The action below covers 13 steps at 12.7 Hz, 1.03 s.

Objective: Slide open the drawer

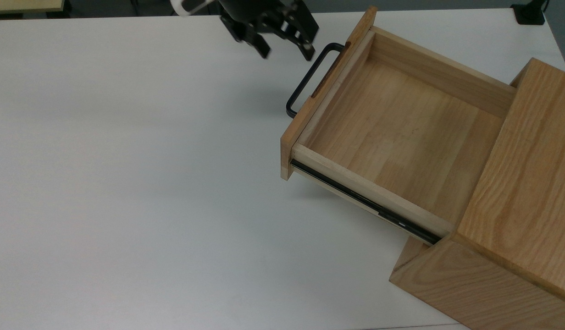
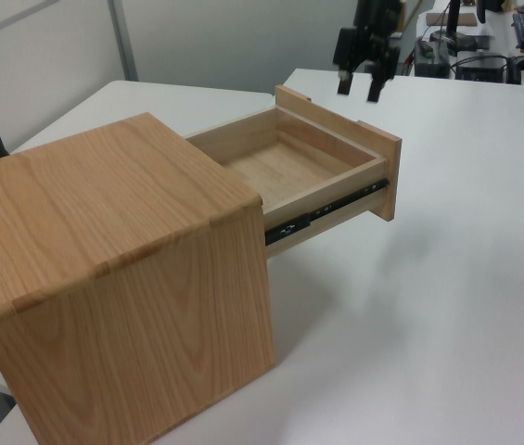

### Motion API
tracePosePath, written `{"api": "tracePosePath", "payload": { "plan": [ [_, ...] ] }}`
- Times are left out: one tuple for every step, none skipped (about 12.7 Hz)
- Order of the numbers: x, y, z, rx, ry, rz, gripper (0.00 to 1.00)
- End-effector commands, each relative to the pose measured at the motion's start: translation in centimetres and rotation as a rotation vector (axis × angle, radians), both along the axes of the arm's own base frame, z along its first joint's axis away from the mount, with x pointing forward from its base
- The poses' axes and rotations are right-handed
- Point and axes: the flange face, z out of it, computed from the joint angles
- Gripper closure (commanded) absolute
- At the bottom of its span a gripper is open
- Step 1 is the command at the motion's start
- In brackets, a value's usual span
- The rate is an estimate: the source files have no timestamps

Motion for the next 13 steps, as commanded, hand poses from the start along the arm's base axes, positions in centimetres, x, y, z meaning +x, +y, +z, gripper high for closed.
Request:
{"api": "tracePosePath", "payload": {
  "plan": [
    [-1.5,-4.2,2.7,-0.17,-0.018,0.089,0.0],
    [-1.7,-5.1,3.0,-0.235,-0.019,0.134,0.0],
    [-1.9,-5.9,3.1,-0.304,-0.015,0.178,0.0],
    [-2.1,-6.8,3.1,-0.358,-0.012,0.219,0.0],
    [-2.5,-8.0,3.5,-0.39,-0.014,0.246,0.0],
    [-2.9,-9.1,3.7,-0.403,-0.02,0.286,0.0],
    [-3.0,-9.5,3.7,-0.405,-0.022,0.317,0.0],
    [-3.0,-9.6,3.5,-0.415,-0.019,0.337,0.0],
    [-3.2,-9.5,3.3,-0.43,-0.002,0.344,0.0],
    [-3.4,-9.7,3.2,-0.431,0.015,0.351,0.0],
    [-3.6,-10.2,3.4,-0.429,0.023,0.345,0.0],
    [-3.7,-10.5,3.5,-0.429,0.023,0.339,0.0],
    [-3.6,-10.8,3.4,-0.431,0.023,0.334,0.0]
  ]
}}
